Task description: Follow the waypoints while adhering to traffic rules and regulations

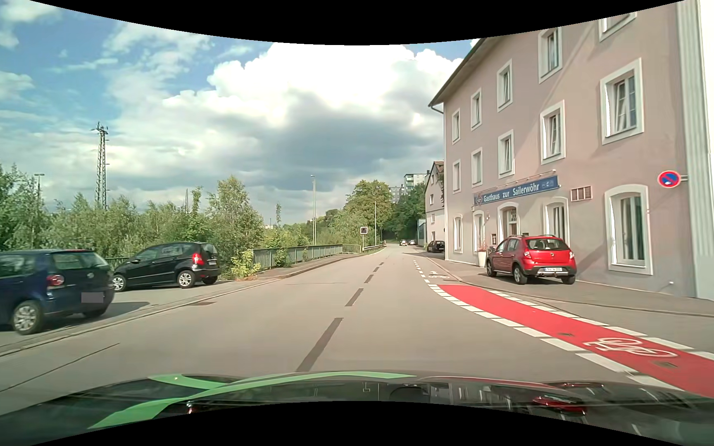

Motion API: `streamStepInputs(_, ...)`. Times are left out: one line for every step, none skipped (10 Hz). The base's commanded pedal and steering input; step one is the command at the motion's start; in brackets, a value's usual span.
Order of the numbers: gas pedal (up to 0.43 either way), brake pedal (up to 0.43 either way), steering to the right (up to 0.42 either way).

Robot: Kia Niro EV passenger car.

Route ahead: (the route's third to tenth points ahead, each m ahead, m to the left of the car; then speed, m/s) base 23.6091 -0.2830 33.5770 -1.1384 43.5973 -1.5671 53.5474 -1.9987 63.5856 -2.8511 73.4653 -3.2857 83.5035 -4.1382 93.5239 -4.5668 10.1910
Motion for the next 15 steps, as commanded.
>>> streamStepInputs(0.098,0.0,0.004)
streamStepInputs(0.098,0.0,0.004)
streamStepInputs(0.098,0.0,0.004)
streamStepInputs(0.098,0.0,0.004)
streamStepInputs(0.098,0.0,0.006)
streamStepInputs(0.098,0.0,0.007)
streamStepInputs(0.098,0.0,0.008)
streamStepInputs(0.098,0.0,0.009)
streamStepInputs(0.098,0.0,0.01)
streamStepInputs(0.098,0.0,0.01)
streamStepInputs(0.098,0.0,0.011)
streamStepInputs(0.098,0.0,0.012)
streamStepInputs(0.11,0.0,0.012)
streamStepInputs(0.11,0.0,0.014)
streamStepInputs(0.13,0.0,0.014)
